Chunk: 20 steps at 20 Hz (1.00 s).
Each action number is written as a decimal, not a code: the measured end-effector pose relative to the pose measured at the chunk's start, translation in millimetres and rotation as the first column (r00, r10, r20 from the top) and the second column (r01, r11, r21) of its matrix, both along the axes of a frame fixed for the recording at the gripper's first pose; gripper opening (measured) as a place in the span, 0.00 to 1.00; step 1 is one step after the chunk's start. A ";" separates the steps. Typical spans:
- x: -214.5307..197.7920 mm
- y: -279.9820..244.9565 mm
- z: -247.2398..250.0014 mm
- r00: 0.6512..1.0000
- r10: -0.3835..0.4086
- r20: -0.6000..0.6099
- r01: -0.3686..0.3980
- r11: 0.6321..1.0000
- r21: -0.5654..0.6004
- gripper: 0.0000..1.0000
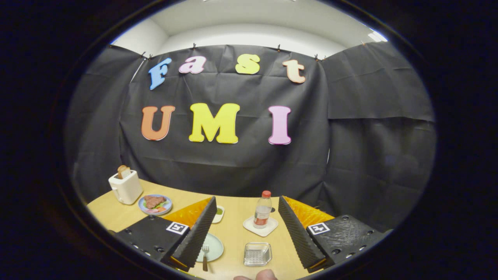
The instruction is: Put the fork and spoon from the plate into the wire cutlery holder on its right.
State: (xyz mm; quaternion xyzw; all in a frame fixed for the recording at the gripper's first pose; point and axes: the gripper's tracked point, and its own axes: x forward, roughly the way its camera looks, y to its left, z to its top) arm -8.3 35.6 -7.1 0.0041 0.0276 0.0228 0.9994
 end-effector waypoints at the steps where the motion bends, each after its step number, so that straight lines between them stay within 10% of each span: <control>1: -1.1 5.4 0.6 1.000 0.015 -0.007 -0.015 1.000 -0.007 0.95; 12: 3.6 66.8 -33.9 0.955 0.182 -0.232 -0.205 0.975 -0.080 0.95; 20: -0.7 90.5 -128.7 0.734 0.220 -0.642 -0.341 0.938 -0.068 0.95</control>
